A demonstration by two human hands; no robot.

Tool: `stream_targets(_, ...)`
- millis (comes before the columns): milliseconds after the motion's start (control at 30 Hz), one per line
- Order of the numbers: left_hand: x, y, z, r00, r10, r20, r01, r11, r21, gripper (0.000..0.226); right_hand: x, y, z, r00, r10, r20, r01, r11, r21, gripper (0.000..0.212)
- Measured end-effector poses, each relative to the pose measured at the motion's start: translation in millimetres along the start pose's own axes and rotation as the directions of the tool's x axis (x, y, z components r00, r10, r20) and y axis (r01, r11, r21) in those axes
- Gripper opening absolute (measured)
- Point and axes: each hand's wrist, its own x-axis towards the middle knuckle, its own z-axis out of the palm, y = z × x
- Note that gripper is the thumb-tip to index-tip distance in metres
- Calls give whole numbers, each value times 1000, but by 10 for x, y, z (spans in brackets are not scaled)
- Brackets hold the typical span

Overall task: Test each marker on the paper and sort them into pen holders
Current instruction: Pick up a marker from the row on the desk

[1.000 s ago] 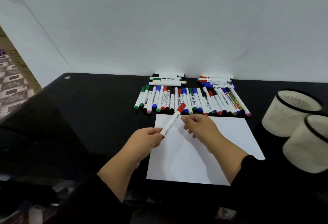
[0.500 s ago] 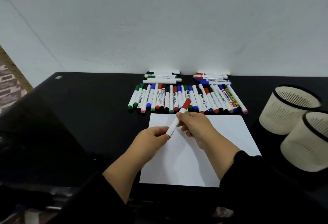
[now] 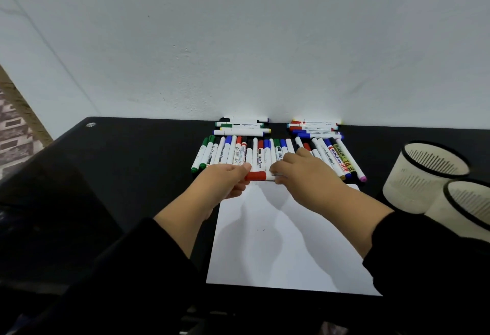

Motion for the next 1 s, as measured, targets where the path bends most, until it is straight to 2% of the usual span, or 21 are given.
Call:
stream_targets(133,-74,32,13,1000,-9,29,7,998,69,28,-32,-18,45,985,-52,-162,52,999,-3,29)
stream_targets(200,-103,57,11,999,-25,35,21,995,95,27,-66,-33,68,968,-4,-252,20,998,64,26)
stream_targets(300,-148,55,4,999,-31,24,29,997,77,24,-157,-117,91,937,233,-260,-135,929,344,29)
stream_targets(367,-177,20,-3,1000,-23,2,23,999,35,22,-233,-191,112,862,424,-277,-225,811,540,23)
stream_targets(433,-215,-28,-11,1000,-22,-19,22,1000,2,18,-297,-280,95,778,600,-186,-319,633,705,17)
stream_targets(500,-241,-99,-13,999,-14,-34,13,1000,-23,13,-326,-348,84,695,716,65,-420,330,846,22)
stream_targets(567,-265,-173,-7,1000,-2,-31,0,999,-36,13,-331,-394,73,622,690,371,-458,-64,887,29)
stream_targets(600,-277,-200,-2,1000,1,-24,-2,1000,-27,15,-328,-409,61,597,637,489,-467,-220,857,32)
stream_targets(667,-279,-246,26,1000,-3,-1,3,1000,12,13,-319,-432,76,594,531,604,-462,-390,796,34)
stream_targets(767,-280,-313,85,999,-24,27,23,998,61,6,-332,-456,142,625,483,613,-422,-452,786,26)
stream_targets(867,-252,-388,133,997,-42,57,35,992,118,6,-319,-452,171,654,485,581,-392,-439,808,21)
stream_targets(1000,-210,-412,206,997,-2,80,-23,950,312,17,-279,-447,172,668,508,544,-364,-416,834,19)
